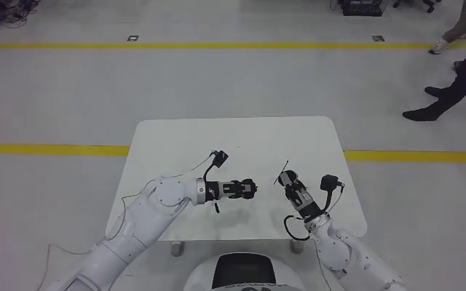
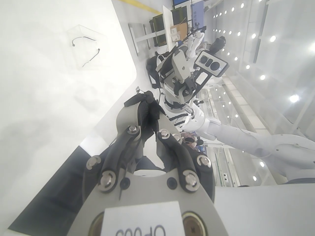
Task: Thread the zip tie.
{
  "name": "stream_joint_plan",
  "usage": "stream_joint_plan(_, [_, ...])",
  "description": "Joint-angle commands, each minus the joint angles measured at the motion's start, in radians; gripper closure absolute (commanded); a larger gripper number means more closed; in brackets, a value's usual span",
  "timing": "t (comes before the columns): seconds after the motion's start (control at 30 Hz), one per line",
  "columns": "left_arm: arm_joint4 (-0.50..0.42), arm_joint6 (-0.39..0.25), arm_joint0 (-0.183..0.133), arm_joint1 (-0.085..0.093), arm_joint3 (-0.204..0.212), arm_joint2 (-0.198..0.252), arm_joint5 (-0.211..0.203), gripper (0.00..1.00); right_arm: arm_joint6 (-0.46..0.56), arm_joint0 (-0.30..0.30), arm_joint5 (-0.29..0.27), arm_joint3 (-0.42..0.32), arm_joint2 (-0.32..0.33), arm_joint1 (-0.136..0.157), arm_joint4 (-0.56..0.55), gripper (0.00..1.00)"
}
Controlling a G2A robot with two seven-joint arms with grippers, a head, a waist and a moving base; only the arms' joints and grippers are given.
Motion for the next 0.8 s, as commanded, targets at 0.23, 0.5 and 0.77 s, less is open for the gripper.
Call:
stream_joint_plan(0.23, [0.000,0.000,0.000,0.000,0.000,0.000,0.000,1.00,0.000,0.000,0.000,0.000,0.000,0.000,0.000,1.00])
stream_joint_plan(0.5, [0.001,0.030,0.009,-0.002,-0.015,0.007,-0.005,1.00,0.001,0.001,0.000,-0.003,-0.001,-0.003,0.008,1.00])
stream_joint_plan(0.77, [0.045,0.145,0.060,-0.006,-0.058,0.043,-0.011,1.00,-0.248,0.001,0.000,0.042,-0.100,-0.026,-0.077,1.00])
